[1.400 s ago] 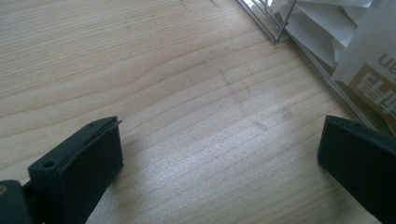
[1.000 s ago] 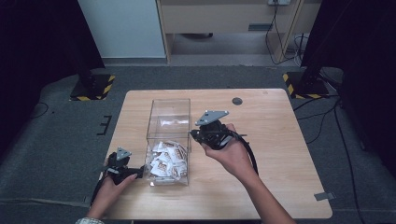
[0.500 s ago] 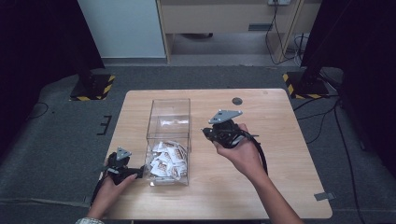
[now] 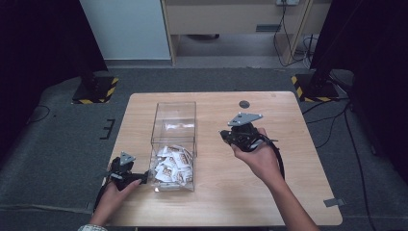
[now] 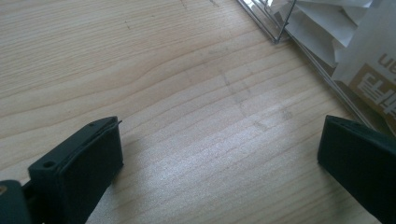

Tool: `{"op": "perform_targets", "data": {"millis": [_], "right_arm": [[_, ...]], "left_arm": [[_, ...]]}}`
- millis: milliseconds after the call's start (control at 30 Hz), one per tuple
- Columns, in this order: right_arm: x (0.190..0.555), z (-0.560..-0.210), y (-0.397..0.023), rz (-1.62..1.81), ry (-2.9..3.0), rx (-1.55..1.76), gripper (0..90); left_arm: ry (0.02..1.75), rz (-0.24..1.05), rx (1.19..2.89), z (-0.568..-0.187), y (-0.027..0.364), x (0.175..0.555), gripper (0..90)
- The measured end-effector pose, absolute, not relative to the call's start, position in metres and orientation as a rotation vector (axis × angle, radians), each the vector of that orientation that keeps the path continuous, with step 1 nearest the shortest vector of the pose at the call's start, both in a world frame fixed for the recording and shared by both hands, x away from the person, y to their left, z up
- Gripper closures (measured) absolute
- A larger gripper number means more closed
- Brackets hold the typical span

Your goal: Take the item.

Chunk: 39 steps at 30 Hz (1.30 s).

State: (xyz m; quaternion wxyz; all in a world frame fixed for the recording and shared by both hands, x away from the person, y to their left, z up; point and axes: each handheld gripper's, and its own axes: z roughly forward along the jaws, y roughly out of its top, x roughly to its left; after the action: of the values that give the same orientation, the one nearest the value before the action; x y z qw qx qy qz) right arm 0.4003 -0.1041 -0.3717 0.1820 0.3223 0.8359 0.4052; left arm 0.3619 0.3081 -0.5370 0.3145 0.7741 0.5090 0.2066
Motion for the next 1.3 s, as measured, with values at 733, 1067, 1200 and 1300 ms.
{"op": "perform_targets", "data": {"millis": [733,1067,1200,1300], "right_arm": [[0.420,-0.379,-0.143,1.113,2.297,1.023,87.7],[0.430,-0.385,-0.163,1.089,2.263,1.098,87.5],[0.434,-0.388,-0.168,1.079,2.258,1.109,87.5],[0.437,-0.392,-0.170,1.076,2.257,1.126,87.4]], "left_arm": [[1.341,0.546,2.041,-0.537,0.308,0.362,0.0],[1.341,0.546,2.041,-0.537,0.308,0.362,0.0],[1.341,0.546,2.041,-0.537,0.308,0.362,0.0],[1.341,0.546,2.041,-0.537,0.308,0.362,0.0]]}}
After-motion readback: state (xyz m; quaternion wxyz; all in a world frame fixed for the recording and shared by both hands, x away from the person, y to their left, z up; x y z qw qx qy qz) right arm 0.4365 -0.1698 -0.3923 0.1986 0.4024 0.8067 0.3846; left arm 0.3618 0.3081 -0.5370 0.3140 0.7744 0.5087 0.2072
